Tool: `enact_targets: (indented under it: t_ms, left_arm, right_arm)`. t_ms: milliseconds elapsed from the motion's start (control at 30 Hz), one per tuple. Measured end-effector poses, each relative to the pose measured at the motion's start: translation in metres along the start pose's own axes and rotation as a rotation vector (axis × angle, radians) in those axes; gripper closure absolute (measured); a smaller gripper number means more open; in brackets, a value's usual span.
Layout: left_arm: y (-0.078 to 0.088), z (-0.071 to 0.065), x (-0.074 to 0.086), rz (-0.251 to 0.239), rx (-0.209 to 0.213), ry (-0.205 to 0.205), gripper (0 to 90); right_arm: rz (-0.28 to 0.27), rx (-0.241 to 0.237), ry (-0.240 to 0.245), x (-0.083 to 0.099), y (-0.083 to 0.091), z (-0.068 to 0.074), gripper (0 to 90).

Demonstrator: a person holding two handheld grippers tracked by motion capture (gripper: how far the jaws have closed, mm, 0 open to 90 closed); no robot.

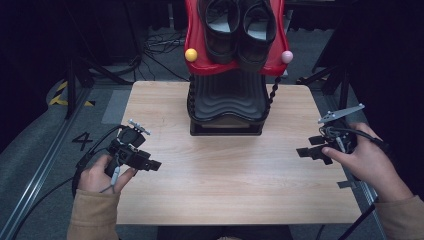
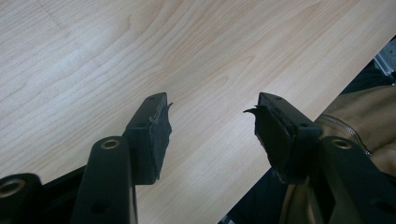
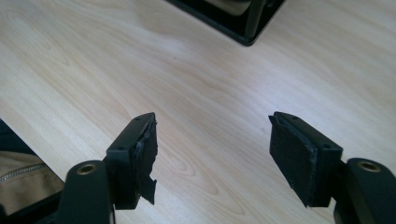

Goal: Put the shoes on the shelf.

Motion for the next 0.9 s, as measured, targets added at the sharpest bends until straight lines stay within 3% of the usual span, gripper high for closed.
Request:
enact_targets:
  t_ms: [167, 300, 600, 733, 900]
  left_arm:
    - [0.0, 0.002, 0.003, 0.0, 0.0, 0.008, 45.5]
    - [-0.001, 0.004, 0.003, 0.0, 0.0, 0.009, 45.5]
    - [-0.008, 0.011, 0.004, -0.001, 0.008, 0.023, 45.4]
    - [-0.009, 0.014, 0.004, -0.014, 0.004, 0.02, 46.1]
    - [-0.011, 0.02, 0.005, -0.018, 0.002, 0.036, 45.8]
  right_arm:
    - [-0.003, 0.006, 0.001, 0.013, -0.02, 0.002, 33.1]
    - [0.007, -0.03, -0.027, 0.024, -0.04, 0.004, 33.1]
    - [0.037, -0.054, -0.059, 0.045, -0.084, -0.005, 33.4]
    - [0.064, -0.027, -0.083, 0.054, -0.101, -0.013, 33.5]
    - [0.052, -0.052, -0.122, 0.066, -0.118, -0.017, 33.8]
Point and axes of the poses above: each handheld gripper's, and its own axes: y roughly backward along the jaws, x roughly out of its underside, z roughly to its left, the point moved 6 cm from there along -y, roughly forward along the jaws, and after that the axes turned 4 degrees about -z, right-handed, at the moved point
